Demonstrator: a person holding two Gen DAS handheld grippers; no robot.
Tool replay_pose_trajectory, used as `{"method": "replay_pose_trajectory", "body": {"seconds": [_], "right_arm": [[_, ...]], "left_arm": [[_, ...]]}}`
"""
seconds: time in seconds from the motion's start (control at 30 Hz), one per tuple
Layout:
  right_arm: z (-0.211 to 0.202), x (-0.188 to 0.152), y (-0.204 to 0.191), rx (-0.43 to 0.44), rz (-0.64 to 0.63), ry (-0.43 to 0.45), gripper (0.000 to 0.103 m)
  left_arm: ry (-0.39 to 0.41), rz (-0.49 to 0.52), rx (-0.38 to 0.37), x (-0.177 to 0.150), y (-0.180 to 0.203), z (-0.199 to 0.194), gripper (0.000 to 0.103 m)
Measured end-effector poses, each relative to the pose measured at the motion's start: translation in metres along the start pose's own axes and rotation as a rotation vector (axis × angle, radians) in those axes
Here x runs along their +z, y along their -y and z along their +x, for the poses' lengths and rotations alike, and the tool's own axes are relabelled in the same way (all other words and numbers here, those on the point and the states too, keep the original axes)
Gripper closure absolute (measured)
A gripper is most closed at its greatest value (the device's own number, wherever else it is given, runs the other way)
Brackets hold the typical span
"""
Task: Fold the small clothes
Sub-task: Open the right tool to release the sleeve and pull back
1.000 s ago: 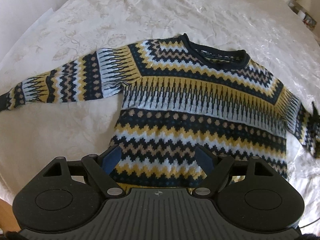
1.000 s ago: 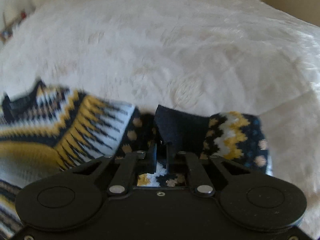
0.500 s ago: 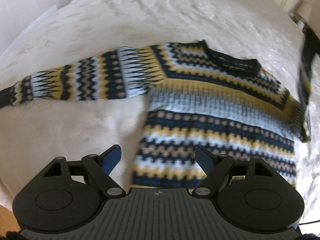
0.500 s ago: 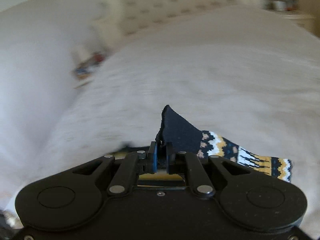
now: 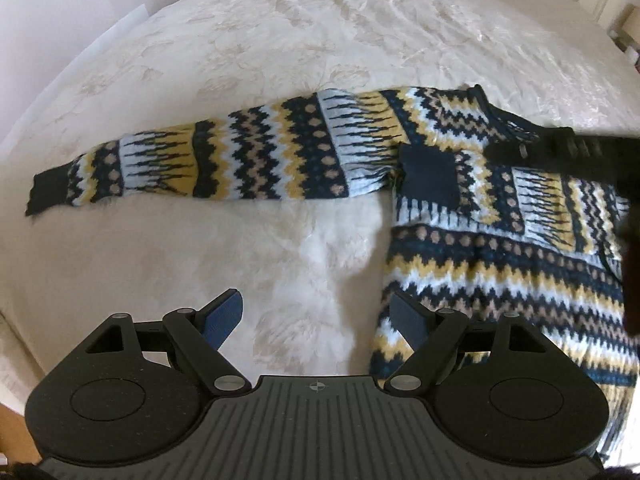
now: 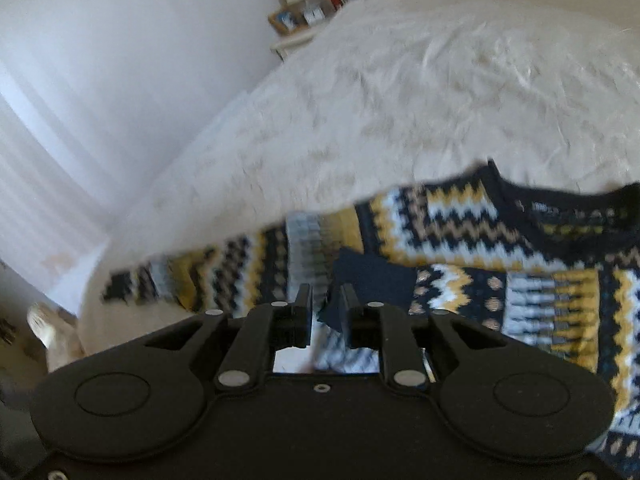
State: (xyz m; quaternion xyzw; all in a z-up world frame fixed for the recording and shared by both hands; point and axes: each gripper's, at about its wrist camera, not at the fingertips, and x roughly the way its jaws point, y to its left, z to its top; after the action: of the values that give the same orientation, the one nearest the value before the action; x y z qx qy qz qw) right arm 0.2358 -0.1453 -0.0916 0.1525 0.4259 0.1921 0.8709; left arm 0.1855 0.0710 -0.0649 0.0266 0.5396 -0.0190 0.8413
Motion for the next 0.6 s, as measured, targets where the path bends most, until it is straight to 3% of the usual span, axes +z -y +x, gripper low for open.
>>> {"method": "replay_pose_trajectory", "body": {"seconds": [0.07,0.1,0.43,0.5,0.6], "right_arm": [[-0.007,-0.010,0.012,-0.016,0.020,-0.010,0.053],[-0.015,-0.017,0.019,-0.031,0.035,-0.013,0.051],[-0.094,-0.045,0.147,-0.419,0.191,-0.034,0.050],[-0.106,-0.045,0.169,-0.482,0.233,-0.021,0.043],[-0.113,-0.042,0.199,-0.545,0.283,-0.002,0.043]], "left_arm": [[0.008,0.015,-0.013,0.007,0.007,0.005,0.022],[0.013,0.023,-0.021,0.010,0.012,0.008,0.022],[0.061,0.123,-0.085,0.056,0.077,0.040,0.022],[0.071,0.136,-0.100,0.062,0.090,0.049,0.022],[0.058,0.169,-0.095,0.066,0.106,0.071,0.022]]}}
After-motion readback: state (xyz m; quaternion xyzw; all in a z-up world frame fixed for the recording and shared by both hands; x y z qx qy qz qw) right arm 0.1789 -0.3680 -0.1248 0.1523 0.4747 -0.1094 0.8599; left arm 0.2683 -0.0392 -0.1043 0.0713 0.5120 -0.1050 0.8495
